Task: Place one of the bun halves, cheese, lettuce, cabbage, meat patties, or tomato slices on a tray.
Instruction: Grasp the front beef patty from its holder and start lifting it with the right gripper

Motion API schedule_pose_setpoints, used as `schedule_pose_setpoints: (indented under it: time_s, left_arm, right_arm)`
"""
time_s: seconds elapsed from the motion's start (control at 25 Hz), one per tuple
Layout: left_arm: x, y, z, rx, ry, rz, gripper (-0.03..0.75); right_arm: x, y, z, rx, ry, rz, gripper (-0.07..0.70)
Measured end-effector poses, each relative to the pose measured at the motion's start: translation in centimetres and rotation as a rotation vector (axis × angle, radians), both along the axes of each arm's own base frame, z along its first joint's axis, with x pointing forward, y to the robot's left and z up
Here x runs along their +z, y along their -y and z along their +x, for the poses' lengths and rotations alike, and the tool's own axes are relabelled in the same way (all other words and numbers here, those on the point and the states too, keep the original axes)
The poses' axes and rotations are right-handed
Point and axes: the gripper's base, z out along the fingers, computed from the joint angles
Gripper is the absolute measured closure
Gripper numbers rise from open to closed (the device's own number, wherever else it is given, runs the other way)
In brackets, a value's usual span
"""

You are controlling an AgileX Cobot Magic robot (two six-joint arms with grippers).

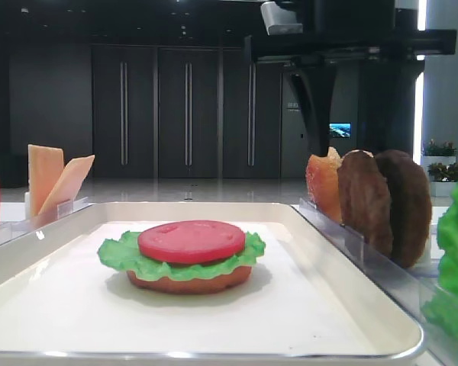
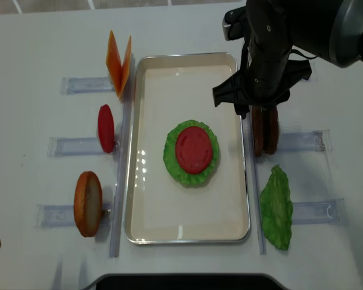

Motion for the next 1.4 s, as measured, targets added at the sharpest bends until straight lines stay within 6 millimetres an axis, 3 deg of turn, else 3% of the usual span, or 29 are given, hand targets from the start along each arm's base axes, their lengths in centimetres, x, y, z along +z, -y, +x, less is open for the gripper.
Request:
schedule_pose_setpoints:
  time_s: [0.16,0.44,0.8,1.4]
  left_arm:
    - [0.0,0.0,0.0,0.0,0.0,0.0,0.307]
    - [0.0,0.0,0.0,0.0,0.0,0.0,0.307]
    - [0.0,0.0,0.0,0.0,0.0,0.0,0.307]
    - [0.0,0.0,0.0,0.0,0.0,0.0,0.307]
  right_arm:
    - [-1.2,0.2,-0.4,0.004,-0.012,-0.007,0.261]
    - [-1.4,0.1,-0.3,0.006,-0.001,0.009,0.269]
    - [-1.4,0.0,-0.3,0.014,0.004,0.016,0.399]
    - [-1.9,-0.4,-0.2,0.029,0.012,0.014,0.361]
